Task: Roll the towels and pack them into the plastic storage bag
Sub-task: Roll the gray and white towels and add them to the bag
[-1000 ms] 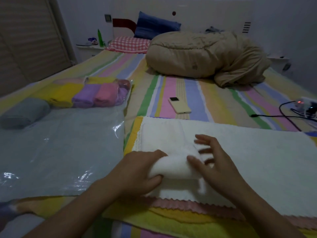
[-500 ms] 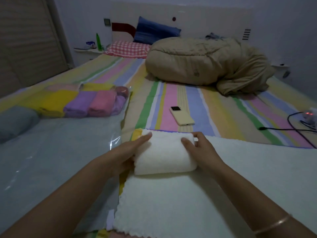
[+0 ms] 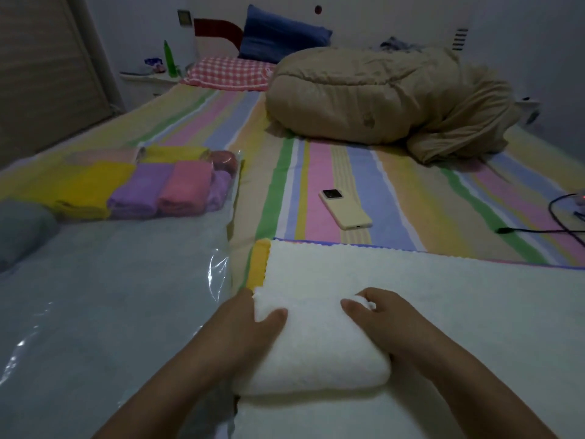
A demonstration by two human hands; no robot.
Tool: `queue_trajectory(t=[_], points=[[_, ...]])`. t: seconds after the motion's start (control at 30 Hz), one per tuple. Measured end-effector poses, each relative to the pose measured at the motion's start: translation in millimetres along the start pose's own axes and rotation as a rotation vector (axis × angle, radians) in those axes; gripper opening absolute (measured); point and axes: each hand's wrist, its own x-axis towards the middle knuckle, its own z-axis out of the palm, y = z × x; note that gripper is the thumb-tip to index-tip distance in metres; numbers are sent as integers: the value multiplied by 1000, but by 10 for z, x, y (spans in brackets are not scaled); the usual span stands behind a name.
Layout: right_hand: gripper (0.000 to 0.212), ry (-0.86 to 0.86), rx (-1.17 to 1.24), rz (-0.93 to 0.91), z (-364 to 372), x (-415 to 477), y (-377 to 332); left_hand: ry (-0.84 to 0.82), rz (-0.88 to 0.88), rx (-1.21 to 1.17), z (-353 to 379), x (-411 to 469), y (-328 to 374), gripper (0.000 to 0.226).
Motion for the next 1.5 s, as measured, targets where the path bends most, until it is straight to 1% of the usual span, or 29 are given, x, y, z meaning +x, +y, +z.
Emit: queue_trajectory(t=[0.03,0.1,0.17,0.2,0.23,0.27,0.33,0.37,0.4,0.47,0.5,0.6,0.67,0.77,0.8,0.87,0.9,0.97,1.03,1.1,1.2,1.23,1.27,1.33,1.37,1.4,1.43,1.47,1.5], points=[[27,-4,-16,13,21,-48,-11,2,-1,76,-19,-66,44,45],[33,57,-104,46,45,-125,-44,106,73,392,-53,-141,132,67],[45,124,-219,91,34,-186,-90,259,355,630,-87,-97,211,84],[52,135,-242,121,27,-206,-106,244,516,659,-91,-22,255,87],[59,134,-232,152,25,-220,-116,134,634,643,-86,83,308,84],[63,131,-203,179,31,-231,-125,-42,674,583,-83,187,376,76],[60,144,-106,198,62,-283,-147,-448,537,480,-51,351,476,58],[55,158,-25,186,87,-325,-155,-584,479,471,-43,409,513,55],[49,177,81,165,115,-382,-161,-649,463,496,-58,439,556,62],[44,221,315,123,156,-521,-175,-663,506,568,-129,416,588,81],[43,236,413,101,167,-596,-188,-669,524,582,-162,387,579,82],[34,226,601,41,188,-818,-271,-711,575,531,-288,173,542,75],[40,192,681,-4,191,-952,-354,-668,645,495,-401,-1,514,60],[64,86,669,-100,114,-1134,-530,-562,755,492,-648,-273,492,49],[71,21,615,-136,80,-1197,-611,-543,784,513,-739,-362,494,49],[76,-117,467,-195,55,-1322,-817,-517,806,577,-924,-517,478,50],[74,-163,416,-220,70,-1378,-928,-509,801,614,-1025,-586,459,50],[62,-185,376,-284,144,-1482,-1138,-519,777,622,-1255,-704,380,52],[52,-167,399,-344,224,-1572,-1321,-555,719,508,-1534,-833,279,54],[48,-182,496,-389,283,-1663,-1494,-563,669,386,-1820,-954,144,52],[43,-191,571,-453,447,-1716,-1761,-575,536,117,-2199,-1089,-192,54],[41,-178,581,-452,539,-1705,-1843,-550,485,31,-2290,-1109,-351,55],[39,-159,588,-444,653,-1659,-1904,-481,436,-29,-2354,-1094,-533,59],[36,-110,615,-406,939,-1503,-1972,-287,321,-153,-2403,-1005,-912,76],[36,-78,656,-361,1112,-1383,-1954,-196,222,-277,-2387,-938,-1113,83],[36,-60,725,-303,1286,-1264,-1921,-113,115,-406,-2344,-878,-1292,84],[38,-49,794,-233,1473,-1151,-1875,-66,10,-509,-2277,-847,-1448,78],[41,-36,818,-173,1664,-1058,-1813,-55,-88,-574,-2182,-822,-1600,69],[43,-7,762,-133,1845,-987,-1745,-66,-168,-611,-2073,-817,-1725,62]])
